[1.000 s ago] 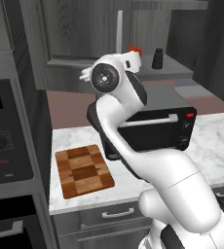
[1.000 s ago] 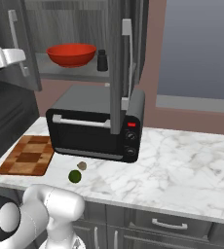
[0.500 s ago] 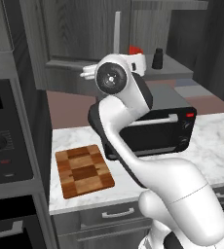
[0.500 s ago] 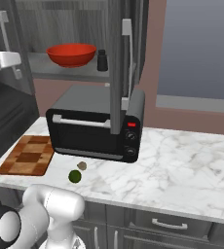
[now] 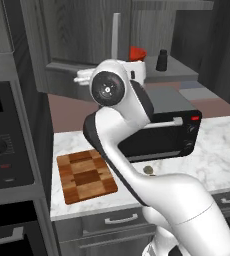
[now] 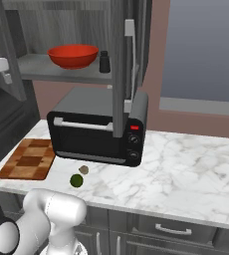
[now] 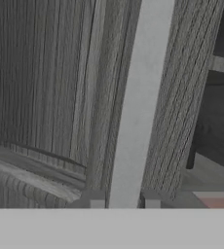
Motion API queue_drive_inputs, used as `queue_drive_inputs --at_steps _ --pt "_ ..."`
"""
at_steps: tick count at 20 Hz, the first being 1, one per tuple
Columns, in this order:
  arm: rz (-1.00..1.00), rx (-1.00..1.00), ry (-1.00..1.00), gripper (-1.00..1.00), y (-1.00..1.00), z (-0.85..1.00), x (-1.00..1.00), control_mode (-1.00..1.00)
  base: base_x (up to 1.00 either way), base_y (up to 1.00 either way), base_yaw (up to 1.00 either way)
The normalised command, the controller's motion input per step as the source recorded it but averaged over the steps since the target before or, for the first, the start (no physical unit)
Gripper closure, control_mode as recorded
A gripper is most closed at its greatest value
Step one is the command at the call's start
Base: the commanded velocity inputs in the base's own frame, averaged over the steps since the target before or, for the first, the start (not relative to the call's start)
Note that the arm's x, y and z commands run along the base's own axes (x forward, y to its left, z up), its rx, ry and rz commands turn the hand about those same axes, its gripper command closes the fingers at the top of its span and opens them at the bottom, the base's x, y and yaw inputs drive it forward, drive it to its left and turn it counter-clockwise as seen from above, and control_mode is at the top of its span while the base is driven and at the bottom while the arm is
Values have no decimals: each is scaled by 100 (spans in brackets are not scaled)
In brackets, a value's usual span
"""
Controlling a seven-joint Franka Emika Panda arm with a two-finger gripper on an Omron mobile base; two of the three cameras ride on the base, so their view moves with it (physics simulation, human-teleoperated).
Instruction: Open the cabinet. Place the bowl and condiment on the counter. Then place the lime and garlic on the cutting board.
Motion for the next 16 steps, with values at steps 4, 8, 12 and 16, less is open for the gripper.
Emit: queue_drive_inputs --at_steps 4,8,12,16 --pt "0 -1 0 -100 15 8 -14 -100 0 0 0" --pt "0 0 -5 -100 2 3 -18 -100 0 0 0" --pt "1 0 -6 -100 25 7 -44 -100 0 0 0" --pt "2 0 -1 -100 25 12 -48 -100 0 0 0"
